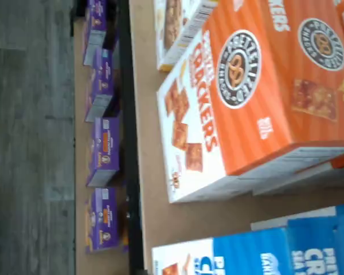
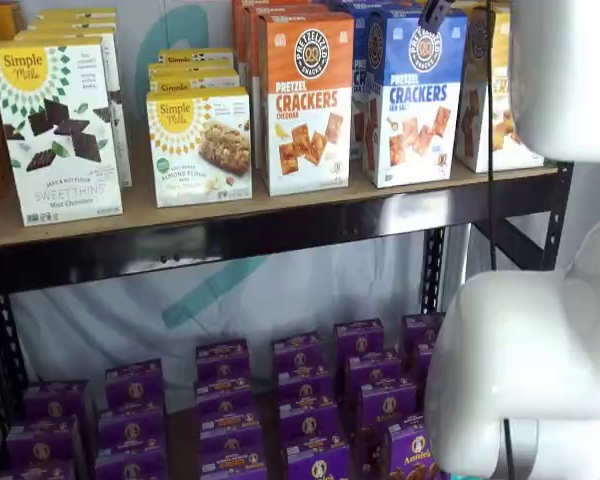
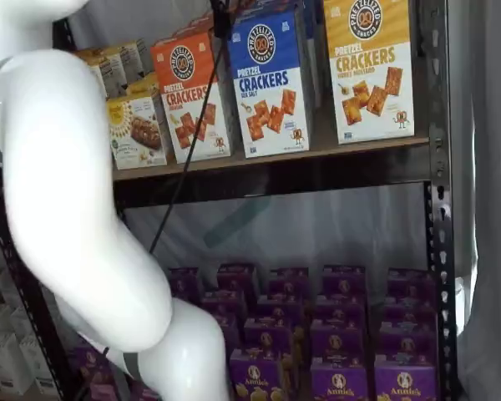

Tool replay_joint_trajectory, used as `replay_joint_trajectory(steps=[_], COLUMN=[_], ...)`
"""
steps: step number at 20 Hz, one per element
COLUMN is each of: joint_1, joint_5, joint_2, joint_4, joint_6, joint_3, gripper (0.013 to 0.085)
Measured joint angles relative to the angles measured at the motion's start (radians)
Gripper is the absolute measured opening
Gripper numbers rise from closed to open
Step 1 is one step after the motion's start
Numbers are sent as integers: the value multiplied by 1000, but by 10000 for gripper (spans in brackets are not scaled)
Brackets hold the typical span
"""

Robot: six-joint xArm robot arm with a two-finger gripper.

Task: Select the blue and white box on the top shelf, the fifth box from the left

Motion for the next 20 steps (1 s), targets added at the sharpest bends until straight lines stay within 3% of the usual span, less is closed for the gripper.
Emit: replay_joint_trajectory(steps=[5, 14, 20], joint_1=[31, 25, 39], joint_5=[-30, 51, 48], joint_2=[59, 208, 247], joint_4=[-46, -75, -108], joint_6=[3, -8, -14], joint_3=[-42, -200, -222], gripper=[850, 850, 850])
